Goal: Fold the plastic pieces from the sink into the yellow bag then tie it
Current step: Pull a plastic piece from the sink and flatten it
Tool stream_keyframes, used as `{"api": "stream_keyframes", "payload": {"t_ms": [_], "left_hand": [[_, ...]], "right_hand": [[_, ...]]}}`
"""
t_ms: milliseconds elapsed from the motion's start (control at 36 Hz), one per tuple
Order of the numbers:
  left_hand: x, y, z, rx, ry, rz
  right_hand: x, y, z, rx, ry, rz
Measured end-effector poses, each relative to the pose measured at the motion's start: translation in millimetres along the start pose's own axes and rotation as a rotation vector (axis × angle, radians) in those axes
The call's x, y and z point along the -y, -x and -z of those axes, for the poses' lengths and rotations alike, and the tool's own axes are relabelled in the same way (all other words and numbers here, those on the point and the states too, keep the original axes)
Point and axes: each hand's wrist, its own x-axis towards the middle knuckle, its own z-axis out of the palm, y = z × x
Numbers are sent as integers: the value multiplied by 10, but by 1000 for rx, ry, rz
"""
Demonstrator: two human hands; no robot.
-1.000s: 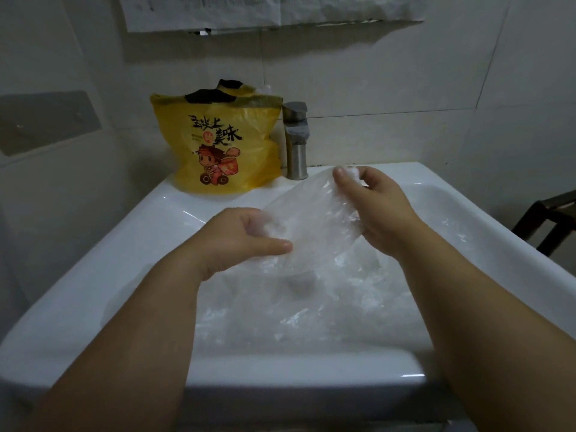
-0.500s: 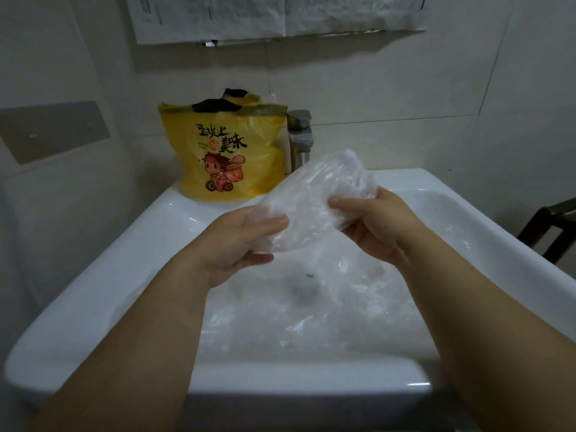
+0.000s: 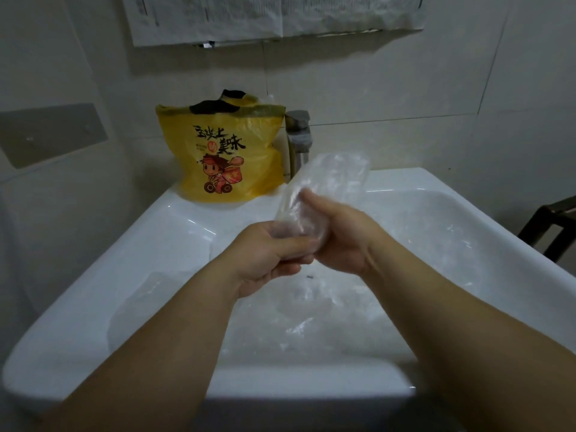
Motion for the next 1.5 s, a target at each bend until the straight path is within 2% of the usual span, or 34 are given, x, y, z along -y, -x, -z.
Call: {"api": "stream_keyframes", "payload": {"t_ms": [111, 167, 250, 333, 389, 472, 611, 694, 778, 917, 1000, 1083, 1139, 1194, 1278, 1389, 1444, 1500], "left_hand": [[5, -21, 42, -38, -33, 35], [10, -20, 61, -46, -61, 43], [35, -15, 91, -58, -184, 35], [71, -3, 124, -74, -394, -3], [54, 9, 137, -83, -419, -69], [0, 5, 147, -101, -319, -183], [23, -43, 116, -167, -318, -192], [4, -80, 139, -230, -104, -181], [-64, -68, 184, -150, 101, -121], [-137, 2, 276, 133, 342, 41], [-131, -15, 334, 119, 322, 136], [-99, -52, 347, 45, 274, 229], [-95, -95, 373, -42, 308, 239], [-100, -107, 405, -93, 358, 235], [-89, -116, 408, -77, 399, 251], [-99, -90, 357, -7, 353, 280], [-93, -78, 302, -44, 254, 257], [-53, -103, 289, -133, 115, 161]], "right_hand": [[284, 101, 197, -74, -258, 144], [364, 157, 254, -149, -305, 185], [329, 181, 232, -190, -215, 168], [253, 170, 179, -148, -31, 182], [217, 170, 153, -107, 93, 214], [161, 164, 128, -67, 218, 229], [69, 126, 85, -39, 284, 215], [72, 106, 87, -59, 323, 183], [84, 100, 104, -122, 337, 157], [101, 155, 44, -68, 356, 135], [63, 162, 34, -28, 435, 95], [51, 179, -8, -40, 437, 137], [52, 190, -3, -60, 590, 230], [25, 207, 12, -70, 912, 344], [-60, 223, -17, 1, 1331, 515], [-130, 204, -104, 13, 1408, 696], [-137, 202, -116, 18, 1374, 687], [-106, 225, -125, 3, 1298, 604]]}}
